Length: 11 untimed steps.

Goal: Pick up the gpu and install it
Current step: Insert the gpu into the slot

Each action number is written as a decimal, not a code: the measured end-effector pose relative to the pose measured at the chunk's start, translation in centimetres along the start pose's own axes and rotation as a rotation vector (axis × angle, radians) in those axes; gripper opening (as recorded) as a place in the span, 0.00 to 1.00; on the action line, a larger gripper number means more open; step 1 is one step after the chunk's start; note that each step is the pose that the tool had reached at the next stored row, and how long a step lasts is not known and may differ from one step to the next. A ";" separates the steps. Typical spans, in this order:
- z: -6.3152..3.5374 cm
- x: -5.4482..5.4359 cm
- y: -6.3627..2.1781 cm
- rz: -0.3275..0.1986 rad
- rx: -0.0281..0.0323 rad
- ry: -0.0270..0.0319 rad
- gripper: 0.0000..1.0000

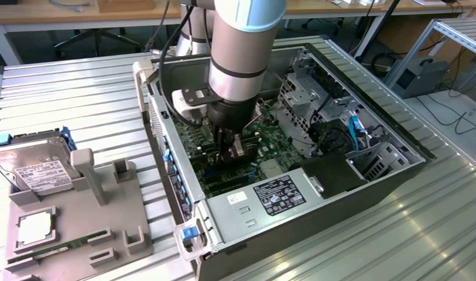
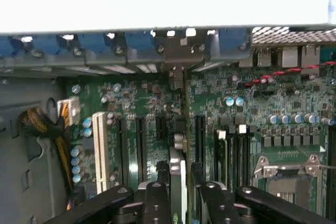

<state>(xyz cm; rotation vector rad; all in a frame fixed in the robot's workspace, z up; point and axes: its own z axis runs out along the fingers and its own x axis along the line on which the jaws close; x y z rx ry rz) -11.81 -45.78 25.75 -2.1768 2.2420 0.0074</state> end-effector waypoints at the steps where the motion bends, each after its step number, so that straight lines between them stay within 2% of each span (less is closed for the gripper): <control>1: -0.03 0.0 -0.02 0.000 -0.0003 0.0004 0.33; 4: -0.04 0.0 -0.02 -0.001 -0.0004 0.0007 0.52; 5: -0.04 0.0 -0.03 -0.001 -0.0004 0.0007 0.64; 6: -0.04 0.0 -0.02 -0.001 -0.0004 0.0006 0.64; 8: -0.66 0.0 -0.03 -0.001 -0.0005 0.0007 0.64; 11: -2.14 -0.2 -0.04 -0.001 -0.0005 0.0008 0.64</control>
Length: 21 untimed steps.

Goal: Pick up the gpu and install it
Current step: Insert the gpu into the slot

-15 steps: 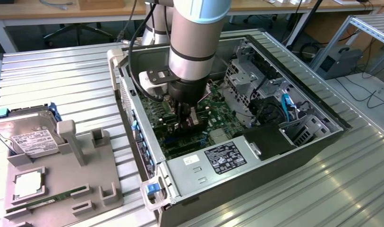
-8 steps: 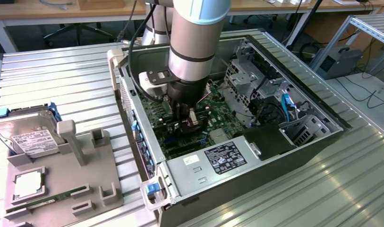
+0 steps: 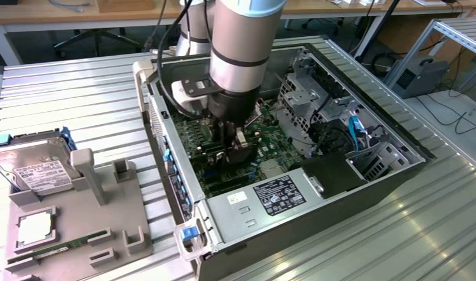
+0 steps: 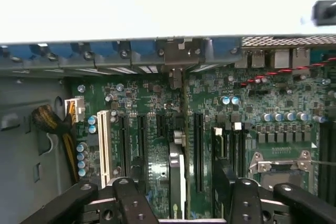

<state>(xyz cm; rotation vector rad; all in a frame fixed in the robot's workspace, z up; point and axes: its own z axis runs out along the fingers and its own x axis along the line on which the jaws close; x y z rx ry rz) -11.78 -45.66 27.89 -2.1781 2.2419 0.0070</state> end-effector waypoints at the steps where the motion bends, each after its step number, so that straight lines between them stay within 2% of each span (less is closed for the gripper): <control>1: -0.53 -0.1 0.00 0.000 0.0000 0.0001 0.64; 3: -2.12 -0.2 -0.02 0.000 0.0000 0.0000 0.64; 5: -3.12 -0.2 -0.02 0.000 0.0000 0.0002 0.64; 8: -5.80 -0.3 -0.04 0.000 0.0001 -0.0001 0.64; 9: -5.81 -0.3 -0.04 0.000 -0.0001 0.0001 0.64; 10: -5.80 -0.4 -1.04 -0.007 -0.0001 -0.0005 0.64; 13: -5.79 -0.5 -2.62 -0.021 -0.0004 -0.0015 0.64; 15: -5.78 -0.6 -2.90 -0.022 -0.0004 -0.0015 0.64; 21: -6.12 -0.6 -2.90 -0.022 -0.0004 -0.0016 0.64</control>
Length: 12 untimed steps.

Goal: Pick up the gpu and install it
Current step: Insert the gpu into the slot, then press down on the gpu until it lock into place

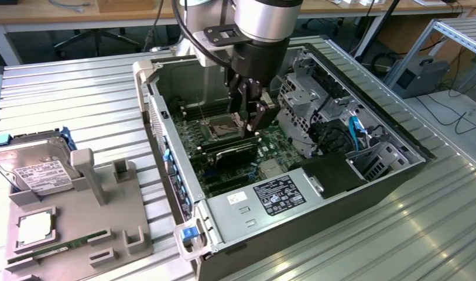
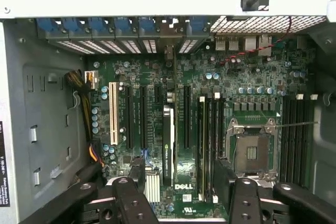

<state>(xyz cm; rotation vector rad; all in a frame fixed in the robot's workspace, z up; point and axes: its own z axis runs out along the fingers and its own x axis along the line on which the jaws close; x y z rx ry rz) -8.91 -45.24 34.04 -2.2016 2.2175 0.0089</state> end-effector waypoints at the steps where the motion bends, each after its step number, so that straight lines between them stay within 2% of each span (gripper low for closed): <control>1: -0.18 0.0 0.00 0.000 0.0000 0.0001 0.64; 12: -0.19 0.0 0.00 0.000 -0.0001 0.0000 0.64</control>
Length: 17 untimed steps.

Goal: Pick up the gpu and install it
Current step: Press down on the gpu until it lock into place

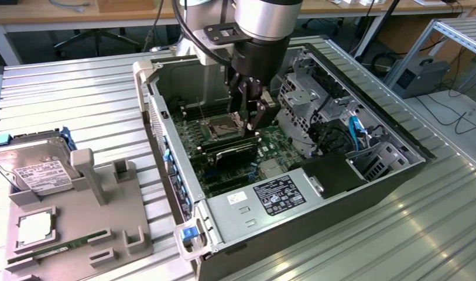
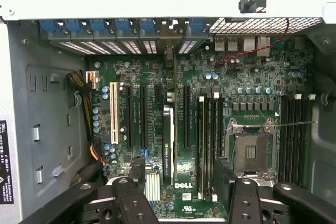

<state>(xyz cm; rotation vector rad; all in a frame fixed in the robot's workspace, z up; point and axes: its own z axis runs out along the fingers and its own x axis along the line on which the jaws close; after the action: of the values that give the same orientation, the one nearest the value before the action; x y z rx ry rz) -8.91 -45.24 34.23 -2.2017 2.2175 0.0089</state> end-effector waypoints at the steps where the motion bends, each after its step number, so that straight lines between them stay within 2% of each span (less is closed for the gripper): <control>1: 0.00 0.0 0.00 0.000 0.0001 -0.0001 0.64; 7: 0.00 0.0 0.00 0.000 0.0000 0.0000 0.64; 8: 0.00 0.0 0.00 0.000 0.0001 0.0000 0.56; 11: 0.00 0.0 0.00 0.000 0.0001 0.0000 0.20; 12: 0.00 0.0 0.00 0.000 0.0001 0.0000 0.14; 13: 0.00 0.0 0.00 0.000 0.0000 0.0000 0.11; 17: 0.00 0.0 0.00 0.000 0.0000 0.0000 0.11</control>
<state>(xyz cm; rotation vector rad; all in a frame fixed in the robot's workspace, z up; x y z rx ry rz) -8.91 -45.24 34.23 -2.2016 2.2176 0.0089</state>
